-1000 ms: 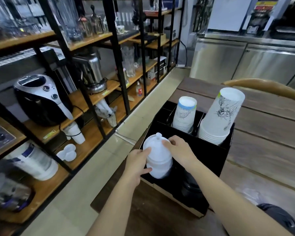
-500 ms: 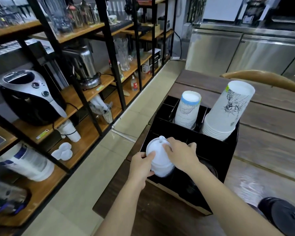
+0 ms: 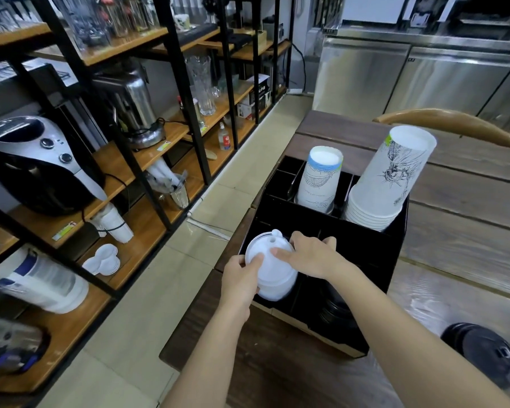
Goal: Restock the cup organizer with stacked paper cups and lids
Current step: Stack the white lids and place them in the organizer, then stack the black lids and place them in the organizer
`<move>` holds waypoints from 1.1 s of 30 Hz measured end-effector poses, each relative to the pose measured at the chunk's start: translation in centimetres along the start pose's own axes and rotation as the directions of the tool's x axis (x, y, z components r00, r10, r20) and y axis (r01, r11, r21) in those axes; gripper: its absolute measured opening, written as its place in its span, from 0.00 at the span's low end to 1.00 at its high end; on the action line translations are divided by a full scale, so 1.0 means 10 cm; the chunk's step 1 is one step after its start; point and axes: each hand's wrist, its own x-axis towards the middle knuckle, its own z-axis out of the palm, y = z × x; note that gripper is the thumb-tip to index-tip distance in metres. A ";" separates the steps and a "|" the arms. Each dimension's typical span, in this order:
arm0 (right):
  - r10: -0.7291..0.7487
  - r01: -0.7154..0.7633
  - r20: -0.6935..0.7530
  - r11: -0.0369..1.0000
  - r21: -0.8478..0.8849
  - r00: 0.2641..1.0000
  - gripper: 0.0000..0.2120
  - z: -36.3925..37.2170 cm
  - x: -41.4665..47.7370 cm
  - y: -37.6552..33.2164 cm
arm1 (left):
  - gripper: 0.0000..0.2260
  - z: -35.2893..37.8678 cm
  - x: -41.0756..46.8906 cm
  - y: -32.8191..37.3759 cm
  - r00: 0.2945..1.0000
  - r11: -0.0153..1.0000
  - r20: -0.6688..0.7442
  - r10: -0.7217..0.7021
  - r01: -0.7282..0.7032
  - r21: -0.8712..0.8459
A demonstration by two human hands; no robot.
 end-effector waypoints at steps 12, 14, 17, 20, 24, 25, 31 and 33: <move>-0.071 0.074 -0.061 0.996 0.047 0.996 0.19 0.08 -0.01 0.06 | 0.11 0.02 -0.02 0.03 0.998 0.990 -0.020 0.065 -0.062 0.130; -0.071 0.073 -0.061 0.996 0.040 0.996 0.19 0.09 -0.01 0.06 | 0.08 0.00 -0.01 0.04 0.997 0.986 -0.018 0.071 -0.068 0.152; -0.072 0.075 -0.066 0.997 0.035 0.995 0.20 0.09 -0.02 0.07 | 0.10 0.01 0.00 0.04 0.997 0.982 -0.015 0.072 -0.068 0.177; -0.096 0.107 -0.109 0.989 0.099 0.989 0.20 0.05 -0.06 0.10 | 0.14 0.03 -0.03 0.06 0.995 0.972 -0.034 0.097 -0.087 0.220; -0.110 0.183 -0.311 0.959 0.218 0.944 0.19 -0.13 -0.24 0.20 | 0.19 0.12 -0.10 0.16 0.949 0.898 -0.135 0.285 -0.215 0.385; -0.093 0.193 -0.362 0.949 0.250 0.928 0.18 -0.18 -0.30 0.26 | 0.18 0.18 -0.16 0.21 0.921 0.865 -0.139 0.364 -0.279 0.416; 0.123 0.069 -0.484 0.931 0.359 0.866 0.12 -0.38 -0.75 0.89 | 0.11 0.92 -0.68 0.37 0.723 0.601 0.247 0.645 -0.680 0.420; 0.212 -0.010 -0.506 0.929 0.371 0.836 0.11 -0.34 -0.93 1.17 | 0.10 1.22 -0.83 0.27 0.666 0.533 0.386 0.639 -0.744 0.403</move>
